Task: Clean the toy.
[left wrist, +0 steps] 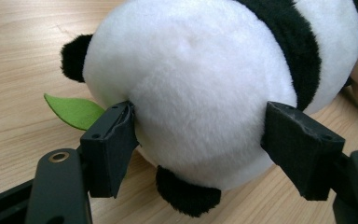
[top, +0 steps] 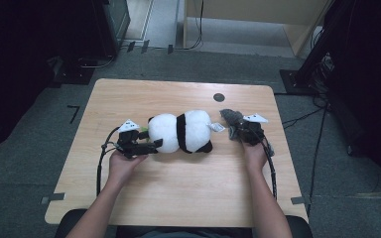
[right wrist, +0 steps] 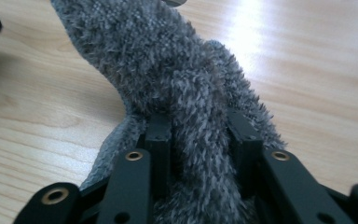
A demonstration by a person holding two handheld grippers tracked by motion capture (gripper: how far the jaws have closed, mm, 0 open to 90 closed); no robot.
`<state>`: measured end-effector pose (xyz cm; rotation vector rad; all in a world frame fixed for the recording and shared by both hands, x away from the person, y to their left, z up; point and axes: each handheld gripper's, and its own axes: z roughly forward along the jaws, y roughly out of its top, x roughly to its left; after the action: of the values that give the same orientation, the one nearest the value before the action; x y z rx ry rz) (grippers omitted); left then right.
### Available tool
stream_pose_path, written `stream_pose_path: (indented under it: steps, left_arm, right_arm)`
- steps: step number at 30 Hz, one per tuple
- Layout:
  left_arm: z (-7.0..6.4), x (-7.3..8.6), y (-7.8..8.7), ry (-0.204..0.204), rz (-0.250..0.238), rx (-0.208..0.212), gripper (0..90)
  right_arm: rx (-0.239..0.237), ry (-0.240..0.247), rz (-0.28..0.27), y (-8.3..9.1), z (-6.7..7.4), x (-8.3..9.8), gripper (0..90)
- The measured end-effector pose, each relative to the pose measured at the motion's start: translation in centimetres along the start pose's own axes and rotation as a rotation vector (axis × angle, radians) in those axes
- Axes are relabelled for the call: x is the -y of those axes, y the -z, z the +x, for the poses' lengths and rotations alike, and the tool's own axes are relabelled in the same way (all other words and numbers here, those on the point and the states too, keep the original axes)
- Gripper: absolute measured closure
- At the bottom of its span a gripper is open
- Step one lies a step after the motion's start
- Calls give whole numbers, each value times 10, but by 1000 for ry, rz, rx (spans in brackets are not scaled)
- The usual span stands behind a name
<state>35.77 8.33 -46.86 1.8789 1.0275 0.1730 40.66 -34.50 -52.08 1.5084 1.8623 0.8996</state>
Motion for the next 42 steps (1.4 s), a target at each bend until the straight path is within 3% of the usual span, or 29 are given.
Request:
stream_pose_path:
  steps: [2,6,9,13,15,18,23,26,30,32,42]
  left_arm:
    - [0,0,0,0,-1,0,260]
    - [0,1,0,0,0,-2,260]
    - [0,1,0,2,1,-1,260]
    - [0,1,0,9,-2,1,259]
    - [1,1,0,10,-3,3,257]
    - [2,1,-1,13,-7,4,241]
    - [4,-1,-6,0,23,-12,109]
    - [6,-3,-8,3,16,-2,58]
    - [2,-5,-13,-26,-9,35,11]
    - [-1,-5,-16,-44,-10,15,1]
    - [0,-1,-29,-23,-21,-3,13]
  right_arm:
    - [-24,-27,9,-1,-4,0,648]
    - [-5,16,13,-1,-1,0,631]
    - [2,19,14,-1,0,-1,630]
    - [31,97,5,-1,6,1,707]
    - [13,78,5,-1,3,0,734]
    - [-45,5,0,1,-6,0,749]
    - [-91,-94,-7,7,-17,-5,754]
    - [-97,-91,-1,11,-18,-8,756]
    - [-116,-91,-6,17,-17,-14,755]
    - [-118,-78,2,19,-16,-17,755]
    - [-176,-56,33,33,-15,-33,752]
